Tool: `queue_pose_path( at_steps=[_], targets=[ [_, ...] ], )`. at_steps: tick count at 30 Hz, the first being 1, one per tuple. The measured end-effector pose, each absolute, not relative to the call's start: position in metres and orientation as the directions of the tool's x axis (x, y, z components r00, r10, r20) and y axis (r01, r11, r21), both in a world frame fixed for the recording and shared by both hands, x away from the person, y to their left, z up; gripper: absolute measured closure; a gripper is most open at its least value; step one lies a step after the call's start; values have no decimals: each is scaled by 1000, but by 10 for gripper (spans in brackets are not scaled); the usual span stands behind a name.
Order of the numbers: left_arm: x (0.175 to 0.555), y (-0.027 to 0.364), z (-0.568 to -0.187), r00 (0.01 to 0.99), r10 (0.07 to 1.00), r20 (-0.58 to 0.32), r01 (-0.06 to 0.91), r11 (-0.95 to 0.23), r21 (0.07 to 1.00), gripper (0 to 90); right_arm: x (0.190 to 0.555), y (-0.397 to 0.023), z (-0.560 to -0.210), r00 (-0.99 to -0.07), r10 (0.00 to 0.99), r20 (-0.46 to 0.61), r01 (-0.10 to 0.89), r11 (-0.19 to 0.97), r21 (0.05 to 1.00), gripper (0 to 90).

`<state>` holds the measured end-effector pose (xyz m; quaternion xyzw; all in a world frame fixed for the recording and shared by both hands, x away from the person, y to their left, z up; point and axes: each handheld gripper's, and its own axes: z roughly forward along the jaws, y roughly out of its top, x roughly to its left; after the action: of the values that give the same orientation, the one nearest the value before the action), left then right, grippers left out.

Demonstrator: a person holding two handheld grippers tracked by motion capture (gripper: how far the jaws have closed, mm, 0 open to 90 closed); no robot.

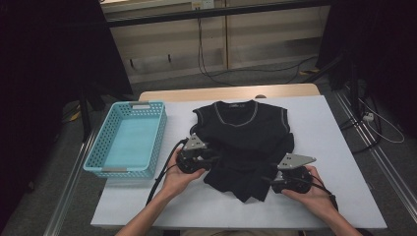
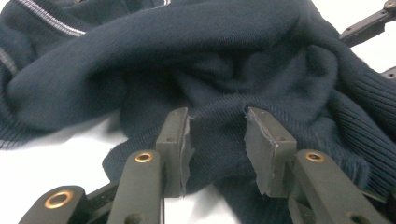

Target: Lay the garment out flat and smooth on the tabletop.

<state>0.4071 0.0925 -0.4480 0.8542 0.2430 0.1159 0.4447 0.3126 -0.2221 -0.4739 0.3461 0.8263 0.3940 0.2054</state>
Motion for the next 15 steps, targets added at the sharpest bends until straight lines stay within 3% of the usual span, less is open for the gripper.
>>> queue_pose_path(
  at_steps=[9,15],
  targets=[
    [418,76,-462,854,520,-6,312,-504,806,601,297,-224,-468,-702,712,-33,414,445,794,411],
    [419,76,-463,855,518,-3,311,-508,803,606,295,-210,-477,-740,671,-38,415,500,760,395]
  ],
)
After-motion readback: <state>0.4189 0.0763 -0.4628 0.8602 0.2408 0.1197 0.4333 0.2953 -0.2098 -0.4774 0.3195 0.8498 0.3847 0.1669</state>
